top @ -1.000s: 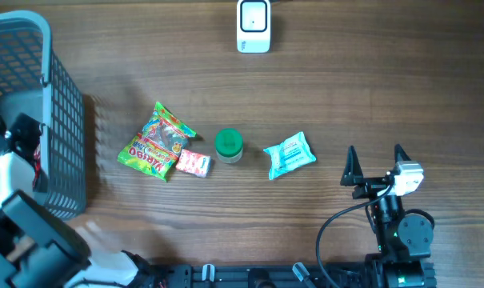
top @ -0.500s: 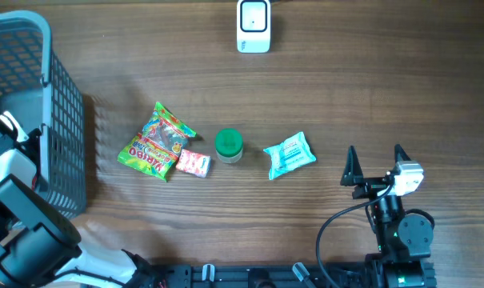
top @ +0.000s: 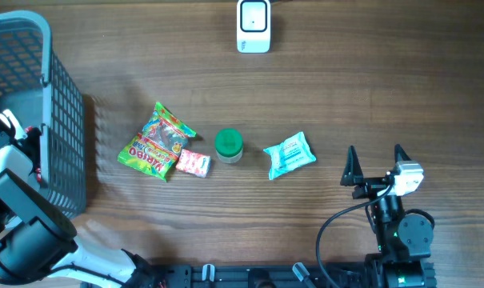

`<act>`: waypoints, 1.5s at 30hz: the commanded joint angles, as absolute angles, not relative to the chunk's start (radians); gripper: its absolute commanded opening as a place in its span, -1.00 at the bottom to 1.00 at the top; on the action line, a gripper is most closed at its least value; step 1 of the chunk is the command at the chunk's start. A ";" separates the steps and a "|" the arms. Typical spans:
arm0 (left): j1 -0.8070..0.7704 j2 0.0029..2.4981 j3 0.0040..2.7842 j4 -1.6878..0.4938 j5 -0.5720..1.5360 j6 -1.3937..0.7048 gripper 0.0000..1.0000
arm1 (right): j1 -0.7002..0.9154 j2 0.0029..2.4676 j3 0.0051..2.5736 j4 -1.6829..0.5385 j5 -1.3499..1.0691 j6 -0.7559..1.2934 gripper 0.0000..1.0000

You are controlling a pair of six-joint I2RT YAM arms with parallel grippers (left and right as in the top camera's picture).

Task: Scan the item barcode
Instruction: 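Grasp the red Nescafe stick with the left gripper and lift it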

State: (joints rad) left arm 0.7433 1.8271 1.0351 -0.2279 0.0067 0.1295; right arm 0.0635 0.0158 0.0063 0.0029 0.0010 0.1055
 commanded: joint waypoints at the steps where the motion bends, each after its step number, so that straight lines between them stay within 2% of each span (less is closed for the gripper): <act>1: 0.743 1.833 1.065 -0.252 0.033 0.069 -0.92 | 0.064 0.014 0.005 0.006 -0.007 0.114 0.99; 14: 0.742 1.415 1.328 -0.313 0.066 -0.212 -0.92 | 0.064 0.014 0.005 0.006 -0.007 0.115 1.00; 20: 0.707 1.234 1.328 -0.450 0.398 -0.342 -0.92 | 0.064 0.014 0.005 0.006 -0.007 0.114 1.00; 25: 0.545 1.205 1.327 -0.624 0.712 -0.344 -0.92 | 0.064 0.014 0.006 0.006 -0.007 0.114 0.99; 32: 0.209 1.291 1.326 -0.775 1.089 -0.041 -0.92 | 0.064 0.014 0.005 0.006 -0.007 0.114 0.99; 38: -0.014 1.373 1.326 -0.804 1.471 0.360 -0.92 | 0.064 0.014 0.005 0.006 -0.007 0.114 0.99; 41: -0.097 1.408 1.326 -0.808 1.577 0.486 -0.92 | 0.064 0.014 0.005 0.006 -0.007 0.114 0.99; 45: -0.181 1.422 1.326 -0.805 1.577 0.492 -0.92 | 0.064 0.014 0.006 0.006 -0.007 0.114 0.99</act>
